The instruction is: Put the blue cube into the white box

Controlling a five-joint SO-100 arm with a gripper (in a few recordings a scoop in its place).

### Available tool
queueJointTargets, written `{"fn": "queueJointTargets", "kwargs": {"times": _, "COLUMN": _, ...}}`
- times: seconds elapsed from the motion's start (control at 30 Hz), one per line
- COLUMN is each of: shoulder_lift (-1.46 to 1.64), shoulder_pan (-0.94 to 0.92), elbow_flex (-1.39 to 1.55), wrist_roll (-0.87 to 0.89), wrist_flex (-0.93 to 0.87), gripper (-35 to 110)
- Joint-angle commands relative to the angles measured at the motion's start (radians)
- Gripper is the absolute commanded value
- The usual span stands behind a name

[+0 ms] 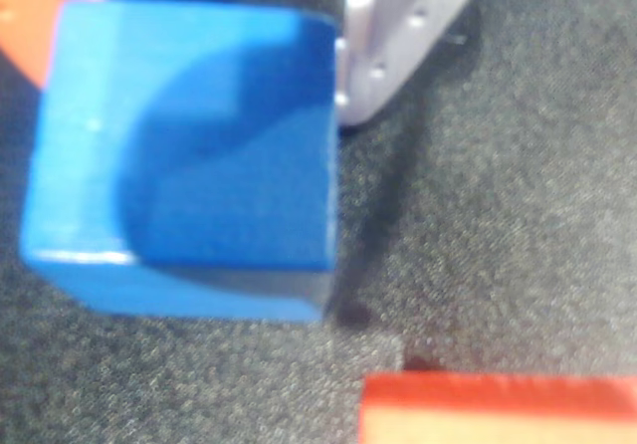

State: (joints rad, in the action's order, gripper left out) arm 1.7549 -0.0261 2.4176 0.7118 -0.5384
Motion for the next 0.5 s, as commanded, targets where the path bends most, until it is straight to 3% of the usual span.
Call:
{"fn": "queueJointTargets", "kwargs": {"times": 0.0, "shoulder_lift": -0.002, "shoulder_pan": -0.008, "elbow_flex": -0.011, "wrist_roll": 0.008, "wrist_flex": 0.003, "gripper": 2}}
{"fn": "queueJointTargets", "kwargs": {"times": 0.47, "shoulder_lift": 0.000, "shoulder_pan": -0.005, "elbow_flex": -0.011, "wrist_roll": 0.015, "wrist_flex": 0.003, "gripper": 3}}
